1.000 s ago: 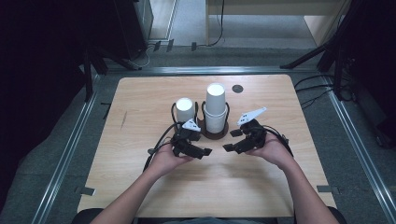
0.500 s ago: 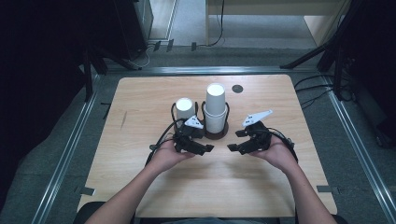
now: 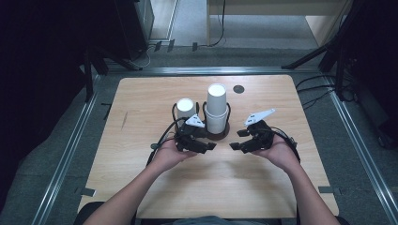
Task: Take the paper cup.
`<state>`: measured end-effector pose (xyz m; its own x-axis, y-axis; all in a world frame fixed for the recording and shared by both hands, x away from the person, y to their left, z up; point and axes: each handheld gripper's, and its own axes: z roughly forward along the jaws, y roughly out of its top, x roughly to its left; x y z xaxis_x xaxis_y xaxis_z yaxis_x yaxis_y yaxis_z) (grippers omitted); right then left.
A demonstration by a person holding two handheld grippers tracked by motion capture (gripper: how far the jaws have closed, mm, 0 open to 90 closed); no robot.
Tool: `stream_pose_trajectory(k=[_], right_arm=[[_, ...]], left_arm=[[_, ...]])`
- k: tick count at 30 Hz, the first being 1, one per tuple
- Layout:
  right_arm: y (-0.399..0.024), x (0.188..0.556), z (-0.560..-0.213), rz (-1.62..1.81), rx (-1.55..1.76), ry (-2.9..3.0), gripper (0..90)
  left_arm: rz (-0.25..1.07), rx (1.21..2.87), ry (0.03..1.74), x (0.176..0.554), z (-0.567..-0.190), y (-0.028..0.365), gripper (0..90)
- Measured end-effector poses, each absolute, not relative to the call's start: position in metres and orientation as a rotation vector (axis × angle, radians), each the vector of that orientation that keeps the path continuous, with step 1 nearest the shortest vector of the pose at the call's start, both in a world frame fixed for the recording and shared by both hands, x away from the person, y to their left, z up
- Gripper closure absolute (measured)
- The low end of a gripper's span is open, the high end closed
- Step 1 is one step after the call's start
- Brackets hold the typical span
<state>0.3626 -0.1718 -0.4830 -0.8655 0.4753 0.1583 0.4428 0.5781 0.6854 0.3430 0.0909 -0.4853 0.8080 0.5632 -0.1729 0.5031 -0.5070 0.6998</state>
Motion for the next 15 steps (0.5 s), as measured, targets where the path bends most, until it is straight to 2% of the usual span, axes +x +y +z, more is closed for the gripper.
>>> stream_pose_trajectory(k=[3, 10, 15], right_arm=[[-0.173, 0.363, -0.483, 1.171, 0.825, 2.762, 37.5], [-0.174, 0.366, -0.480, 1.179, 0.872, 2.765, 37.5], [-0.176, 0.369, -0.471, 1.190, 0.862, 2.740, 36.0]], left_arm=[[0.092, 2.223, 0.785, 0.344, -0.486, 0.090, 41.7], [0.100, 2.214, 0.789, 0.346, -0.485, 0.087, 45.5], [0.086, 2.234, 0.794, 0.347, -0.484, 0.086, 53.8]])
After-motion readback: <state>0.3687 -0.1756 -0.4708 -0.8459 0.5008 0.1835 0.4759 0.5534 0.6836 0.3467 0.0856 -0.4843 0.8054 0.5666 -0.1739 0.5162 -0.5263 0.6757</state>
